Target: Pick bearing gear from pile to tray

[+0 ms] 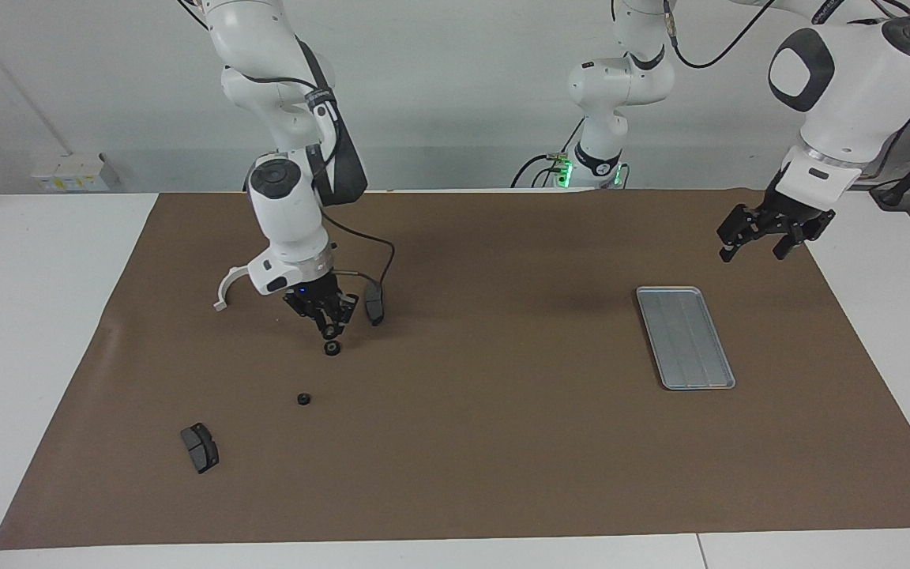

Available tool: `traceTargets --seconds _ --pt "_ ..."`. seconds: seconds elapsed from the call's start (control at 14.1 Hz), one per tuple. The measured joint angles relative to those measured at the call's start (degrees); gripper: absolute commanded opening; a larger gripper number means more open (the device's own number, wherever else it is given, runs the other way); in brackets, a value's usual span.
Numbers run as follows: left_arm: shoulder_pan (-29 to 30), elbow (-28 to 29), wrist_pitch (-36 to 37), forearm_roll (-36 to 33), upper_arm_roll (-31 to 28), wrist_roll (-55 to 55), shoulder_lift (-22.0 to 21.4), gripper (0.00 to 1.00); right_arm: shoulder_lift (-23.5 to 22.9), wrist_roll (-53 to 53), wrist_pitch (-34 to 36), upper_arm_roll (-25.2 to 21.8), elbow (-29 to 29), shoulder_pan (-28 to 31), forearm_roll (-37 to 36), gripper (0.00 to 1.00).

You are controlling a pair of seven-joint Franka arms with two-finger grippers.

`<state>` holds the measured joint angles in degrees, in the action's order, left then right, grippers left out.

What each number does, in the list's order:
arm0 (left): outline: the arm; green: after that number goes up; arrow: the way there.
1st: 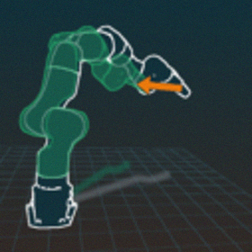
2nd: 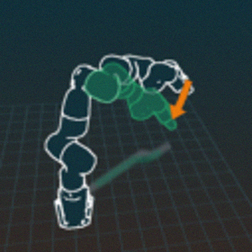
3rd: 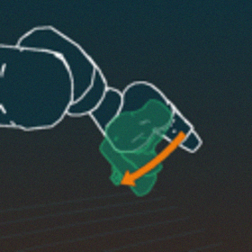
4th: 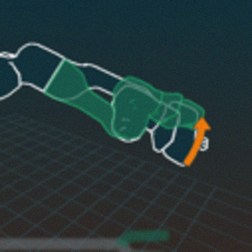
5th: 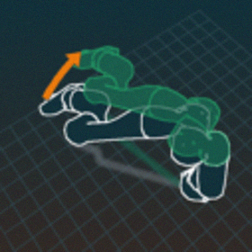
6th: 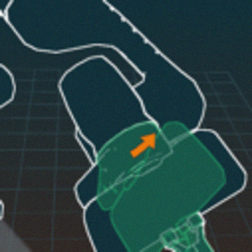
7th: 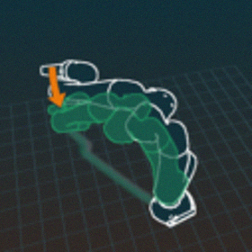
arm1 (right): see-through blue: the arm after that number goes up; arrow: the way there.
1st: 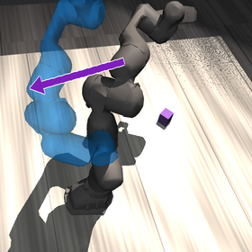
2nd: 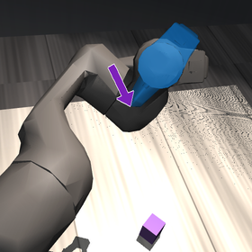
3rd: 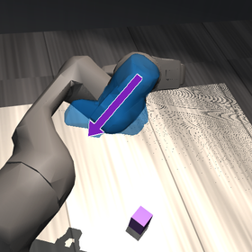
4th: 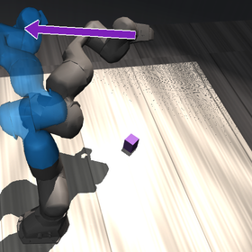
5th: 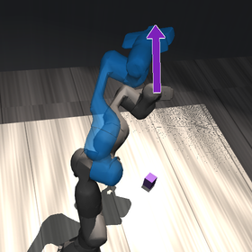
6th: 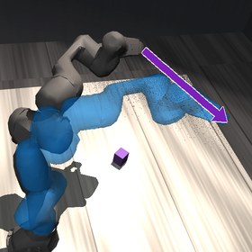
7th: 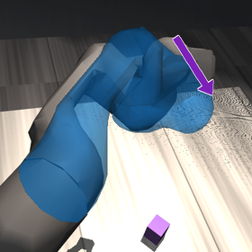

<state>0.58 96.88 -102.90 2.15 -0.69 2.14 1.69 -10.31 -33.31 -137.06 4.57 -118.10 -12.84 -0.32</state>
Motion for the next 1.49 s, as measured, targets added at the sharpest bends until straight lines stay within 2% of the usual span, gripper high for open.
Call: traceTargets --seconds 0.43,0.71,0.92,0.99,1.21,1.28,1.35,1.49 --pt "-0.1 0.3 0.0 0.0 0.3 0.0 0.0 1.00 -7.4 -16.4 2.0 0.1 11.1 -12.5 0.0 0.06" --pt "-0.1 0.5 0.0 0.0 0.3 0.0 0.0 1.00 -17.7 -26.1 6.4 0.0 23.8 -19.0 -2.4 0.06" --pt "-0.1 0.9 0.0 0.0 0.3 -0.1 0.0 1.00 -23.5 -29.6 6.7 0.0 29.0 -21.4 -3.9 0.16" --pt "-0.1 1.1 0.0 0.0 0.3 -0.1 0.0 1.00 -24.3 -29.8 6.7 0.0 29.8 -21.8 -3.9 0.30" --pt "-0.2 1.6 0.0 0.0 0.5 -1.2 0.1 1.00 -24.8 -30.0 6.9 0.0 30.4 -22.6 -3.9 0.51" --pt "-0.2 1.7 0.0 0.0 0.6 -2.0 0.1 1.00 -24.8 -30.2 7.3 -0.1 30.4 -22.8 -3.9 0.71" --pt "-0.5 1.8 0.0 0.0 0.7 -2.6 0.3 1.00 -24.8 -30.3 7.7 -0.1 30.4 -22.9 -3.9 0.81" --pt "-2.1 1.9 -0.1 0.0 0.8 -4.6 1.3 1.00 -24.8 -30.3 7.8 -0.2 30.4 -22.9 -3.9 0.86"
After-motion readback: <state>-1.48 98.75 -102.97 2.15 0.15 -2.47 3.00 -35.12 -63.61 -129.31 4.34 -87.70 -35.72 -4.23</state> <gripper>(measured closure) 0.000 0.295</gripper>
